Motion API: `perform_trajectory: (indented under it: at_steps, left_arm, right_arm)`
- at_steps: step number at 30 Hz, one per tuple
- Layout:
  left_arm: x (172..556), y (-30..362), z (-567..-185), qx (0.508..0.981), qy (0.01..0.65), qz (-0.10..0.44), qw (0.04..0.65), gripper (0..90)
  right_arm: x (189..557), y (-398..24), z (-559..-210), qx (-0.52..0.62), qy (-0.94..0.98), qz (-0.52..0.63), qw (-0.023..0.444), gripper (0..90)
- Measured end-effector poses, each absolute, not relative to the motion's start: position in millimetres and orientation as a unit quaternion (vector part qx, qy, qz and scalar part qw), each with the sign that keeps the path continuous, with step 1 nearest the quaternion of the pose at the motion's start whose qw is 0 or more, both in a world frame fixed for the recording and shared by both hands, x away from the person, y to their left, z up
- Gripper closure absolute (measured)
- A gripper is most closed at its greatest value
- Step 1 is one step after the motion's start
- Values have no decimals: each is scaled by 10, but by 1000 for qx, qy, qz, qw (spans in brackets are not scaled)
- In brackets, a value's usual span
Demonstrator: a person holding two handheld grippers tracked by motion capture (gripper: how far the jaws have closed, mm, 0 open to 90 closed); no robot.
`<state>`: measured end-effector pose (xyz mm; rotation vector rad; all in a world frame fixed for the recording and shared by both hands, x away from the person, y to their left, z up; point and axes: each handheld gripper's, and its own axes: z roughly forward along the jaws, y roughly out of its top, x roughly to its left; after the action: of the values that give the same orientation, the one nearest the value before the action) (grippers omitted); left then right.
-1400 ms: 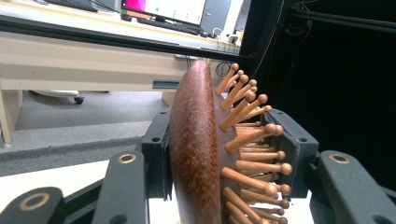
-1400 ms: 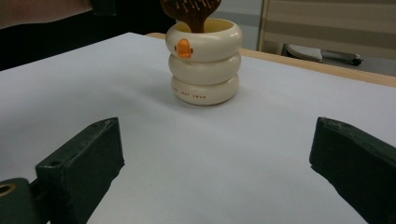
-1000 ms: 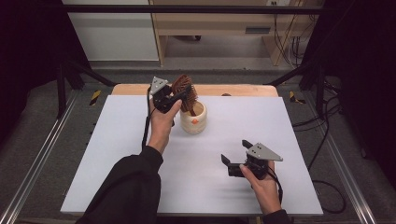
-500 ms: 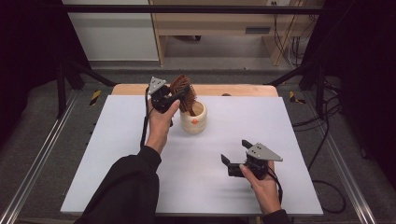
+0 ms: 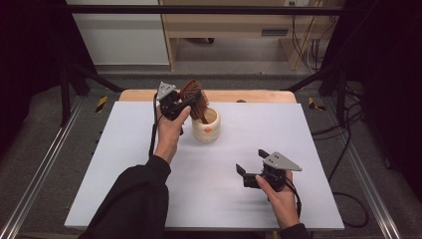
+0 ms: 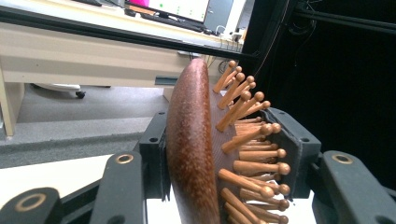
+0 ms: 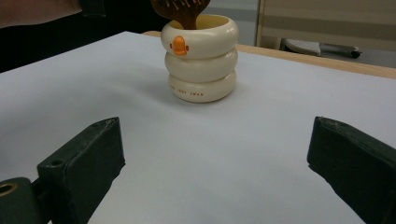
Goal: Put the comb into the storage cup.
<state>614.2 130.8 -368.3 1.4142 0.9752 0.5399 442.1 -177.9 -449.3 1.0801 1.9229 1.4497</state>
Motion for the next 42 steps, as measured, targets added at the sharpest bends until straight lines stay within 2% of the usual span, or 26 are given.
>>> perform_trajectory:
  at_steps: [20, 42]
  left_arm:
    - [6206, 1419, -3740, 598, 448, 216, 628, 455]
    - [6205, 1390, -3754, 598, 455, 231, 618, 412]
  right_arm:
    - [4433, -1776, -4501, 401, 706, 530, 245, 40]
    - [4434, -1784, -4509, 401, 707, 529, 244, 40]
